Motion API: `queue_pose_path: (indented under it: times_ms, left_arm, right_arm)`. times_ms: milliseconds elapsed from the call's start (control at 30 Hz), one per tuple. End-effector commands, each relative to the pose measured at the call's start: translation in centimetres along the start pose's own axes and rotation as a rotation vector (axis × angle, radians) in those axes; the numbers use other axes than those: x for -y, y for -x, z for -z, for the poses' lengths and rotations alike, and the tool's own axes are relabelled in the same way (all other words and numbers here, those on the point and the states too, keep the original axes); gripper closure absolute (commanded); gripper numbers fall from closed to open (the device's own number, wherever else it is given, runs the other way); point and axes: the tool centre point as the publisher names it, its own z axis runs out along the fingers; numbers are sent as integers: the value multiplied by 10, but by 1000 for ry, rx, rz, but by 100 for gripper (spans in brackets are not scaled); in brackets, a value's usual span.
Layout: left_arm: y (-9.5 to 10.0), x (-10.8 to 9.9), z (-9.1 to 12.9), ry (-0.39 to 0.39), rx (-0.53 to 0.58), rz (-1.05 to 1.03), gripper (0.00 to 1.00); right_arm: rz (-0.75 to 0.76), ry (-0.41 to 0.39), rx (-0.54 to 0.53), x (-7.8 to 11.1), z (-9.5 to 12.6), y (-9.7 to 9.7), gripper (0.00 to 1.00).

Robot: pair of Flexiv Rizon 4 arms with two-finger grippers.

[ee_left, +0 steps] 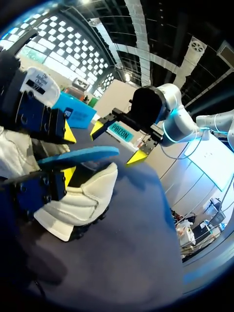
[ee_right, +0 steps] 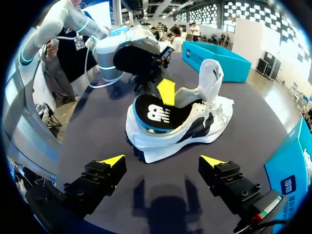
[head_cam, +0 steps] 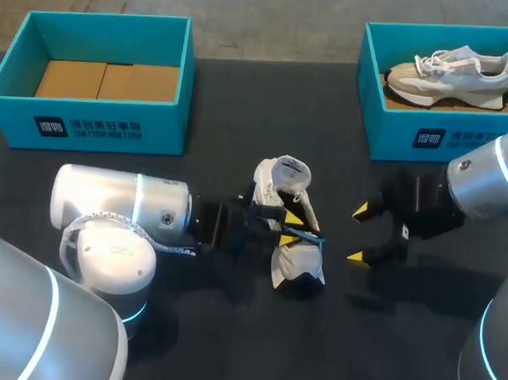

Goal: Take the shoe out of the shoebox, open the shoe tongue, remove and reinsert the insole, then place the shoe into the shoebox

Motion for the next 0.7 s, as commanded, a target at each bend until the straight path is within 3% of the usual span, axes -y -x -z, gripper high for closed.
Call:
queue_pose_path:
  times_ms: [33, 300, 333, 367, 400, 700]
  left_arm:
    - [2, 8, 5, -8, 9, -5, 60]
    - [0, 17, 2, -41, -2, -1, 69]
    - [-1, 18, 1, -43, -3, 0, 75]
    - [-2, 18, -1, -46, -5, 0, 93]
    - [-3, 18, -1, -49, -8, 1, 100]
    - [-9, 8, -4, -47, -25, 10, 100]
  right_arm:
    - [-3, 0, 1, 1, -3, -1, 0]
    - [-10, 6, 1, 3, -3, -3, 0]
    - [-10, 6, 2, 3, -3, -3, 0]
    - [-10, 7, 3, 3, -3, -3, 0]
    - [-10, 8, 5, 3, -2, -3, 0]
    - [-1, 7, 14, -2, -1, -1, 0]
